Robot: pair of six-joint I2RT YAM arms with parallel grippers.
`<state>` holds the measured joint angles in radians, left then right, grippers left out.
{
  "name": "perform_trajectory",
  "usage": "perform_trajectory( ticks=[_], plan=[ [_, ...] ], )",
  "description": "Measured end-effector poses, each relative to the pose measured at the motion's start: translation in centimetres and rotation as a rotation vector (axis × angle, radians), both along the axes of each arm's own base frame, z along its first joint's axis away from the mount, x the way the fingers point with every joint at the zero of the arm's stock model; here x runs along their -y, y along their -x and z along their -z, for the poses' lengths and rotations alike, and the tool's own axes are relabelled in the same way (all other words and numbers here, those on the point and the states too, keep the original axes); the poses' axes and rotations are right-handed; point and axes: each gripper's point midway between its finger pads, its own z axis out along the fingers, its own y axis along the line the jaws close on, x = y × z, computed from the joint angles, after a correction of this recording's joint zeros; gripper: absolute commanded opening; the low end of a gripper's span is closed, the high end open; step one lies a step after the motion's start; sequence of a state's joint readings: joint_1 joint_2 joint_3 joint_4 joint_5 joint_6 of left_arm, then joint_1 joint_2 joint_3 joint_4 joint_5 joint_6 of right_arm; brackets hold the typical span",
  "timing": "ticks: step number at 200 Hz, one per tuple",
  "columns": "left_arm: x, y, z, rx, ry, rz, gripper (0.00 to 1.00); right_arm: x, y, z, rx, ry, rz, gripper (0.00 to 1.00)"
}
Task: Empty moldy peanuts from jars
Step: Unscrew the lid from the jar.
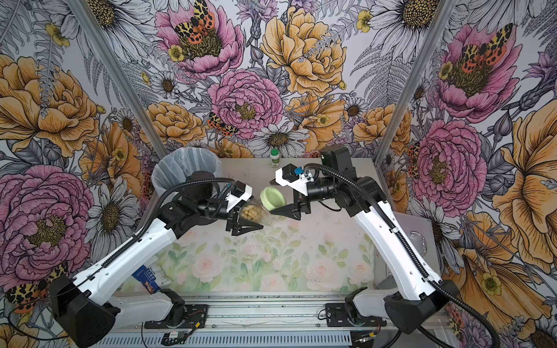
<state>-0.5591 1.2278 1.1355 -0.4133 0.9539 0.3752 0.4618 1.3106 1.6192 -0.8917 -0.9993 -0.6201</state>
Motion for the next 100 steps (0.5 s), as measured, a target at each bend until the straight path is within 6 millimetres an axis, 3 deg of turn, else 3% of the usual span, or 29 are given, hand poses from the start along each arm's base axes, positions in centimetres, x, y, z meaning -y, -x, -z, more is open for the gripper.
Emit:
perform_trajectory(
  ticks=[100],
  plan=[
    [-0.3,-0.5,0.0,-0.002,0.0,-0.018,0.1,0.0,0.2,-1.2,-0.035,-0.019,0.02,0.92]
  ],
)
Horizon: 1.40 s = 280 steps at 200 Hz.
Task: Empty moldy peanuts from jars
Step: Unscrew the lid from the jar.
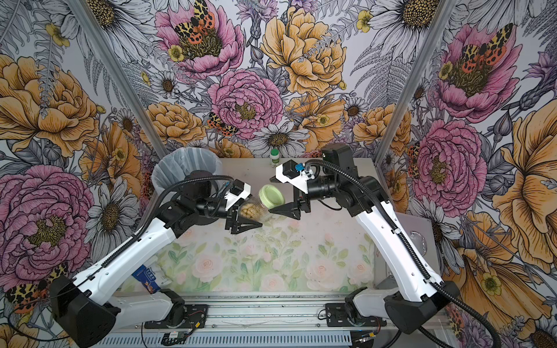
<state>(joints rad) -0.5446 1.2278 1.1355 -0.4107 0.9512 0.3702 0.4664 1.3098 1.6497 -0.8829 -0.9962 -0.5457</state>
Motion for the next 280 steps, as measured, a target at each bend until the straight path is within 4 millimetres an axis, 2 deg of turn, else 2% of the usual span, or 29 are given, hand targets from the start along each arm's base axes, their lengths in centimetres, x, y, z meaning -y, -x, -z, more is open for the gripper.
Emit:
perform_trajectory(
  ticks=[76,116,142,157,174,206,247,280],
  plan=[
    [-0.2,-0.3,-0.1,0.004,0.002,-0.011,0.1,0.1,0.1,-1.5,-0.019,-0.033,0.023,0.92],
    [-0.3,-0.7,-0.1,0.012,-0.001,-0.028,0.1,1.5,-3.0,-5.0,-0.146,-0.113,0.335,0.96],
    [-0.3,-0.9,0.0,0.015,-0.005,-0.037,0.1,3.5,-4.8,-6.7,-0.386,-0.235,0.58,0.87],
    [-0.4,-0.9,-0.1,0.02,-0.006,-0.041,0.1,4.4,-5.0,-7.1,-0.564,-0.312,0.667,0.88],
    [-0.4,-0.9,-0.2,0.027,-0.005,-0.046,0.1,4.8,-4.9,-6.2,-0.735,-0.358,0.73,0.89],
    [-0.6,-0.8,-0.5,0.039,-0.002,-0.054,0.1,4.5,-5.4,-3.7,-0.932,-0.341,0.804,0.91],
    [-0.7,-0.7,-0.7,0.05,0.0,-0.056,0.1,3.5,-6.4,-1.0,-1.042,-0.273,0.85,0.92],
    [-0.7,-0.8,-0.7,0.052,-0.001,-0.059,0.1,2.2,-6.0,0.4,-1.078,-0.214,0.842,0.92]
  ],
)
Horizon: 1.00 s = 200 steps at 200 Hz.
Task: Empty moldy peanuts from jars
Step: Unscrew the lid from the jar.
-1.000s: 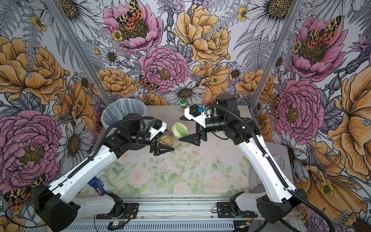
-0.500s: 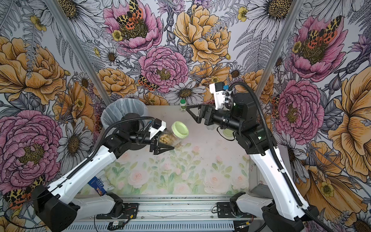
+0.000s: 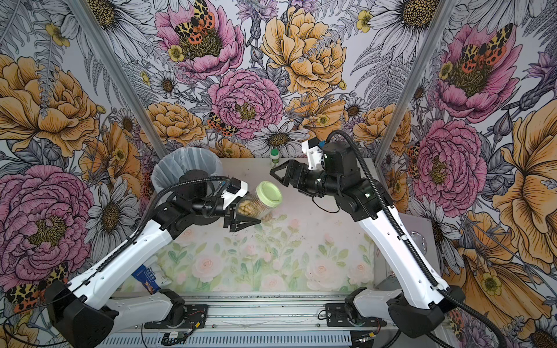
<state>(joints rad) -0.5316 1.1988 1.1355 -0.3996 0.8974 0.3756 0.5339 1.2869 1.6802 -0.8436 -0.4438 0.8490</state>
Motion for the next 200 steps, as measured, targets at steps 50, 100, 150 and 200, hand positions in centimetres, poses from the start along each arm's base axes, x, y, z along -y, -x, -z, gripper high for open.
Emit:
perform_trajectory(
  ticks=[50,100,150,200],
  plan=[
    [0.0,-0.1,0.0,0.004,-0.003,-0.005,0.1,-0.9,1.1,0.2,-0.01,0.011,-0.037,0.95],
    [0.0,-0.1,0.0,0.004,-0.003,-0.006,0.1,-1.8,2.0,-0.2,0.005,0.021,-0.079,0.95],
    [0.0,-0.1,0.0,0.004,-0.003,-0.006,0.1,-2.4,1.8,0.9,-0.001,0.059,-0.094,0.96],
    [0.0,-0.1,0.0,0.004,-0.003,-0.006,0.11,-2.9,2.1,1.0,0.01,0.08,-0.115,0.96]
  ],
)
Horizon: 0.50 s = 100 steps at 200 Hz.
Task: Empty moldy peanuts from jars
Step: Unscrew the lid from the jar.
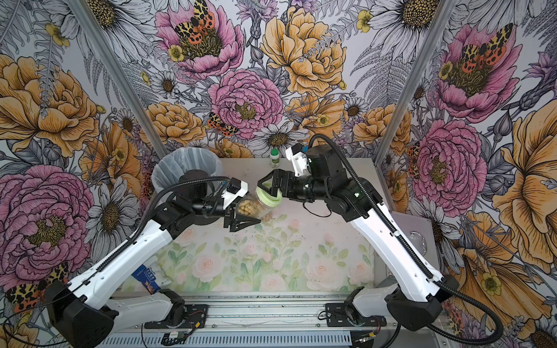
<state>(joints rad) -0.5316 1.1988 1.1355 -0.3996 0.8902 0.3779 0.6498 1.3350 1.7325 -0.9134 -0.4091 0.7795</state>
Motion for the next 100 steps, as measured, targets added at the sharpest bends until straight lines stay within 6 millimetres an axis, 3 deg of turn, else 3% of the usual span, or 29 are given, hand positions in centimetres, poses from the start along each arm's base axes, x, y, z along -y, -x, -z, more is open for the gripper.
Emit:
perform_trajectory(
  ticks=[100],
  plan=[
    [-0.15,-0.2,0.0,0.0,0.0,-0.007,0.11,-0.16,0.21,0.53,0.024,0.066,-0.015,0.93]
  ],
)
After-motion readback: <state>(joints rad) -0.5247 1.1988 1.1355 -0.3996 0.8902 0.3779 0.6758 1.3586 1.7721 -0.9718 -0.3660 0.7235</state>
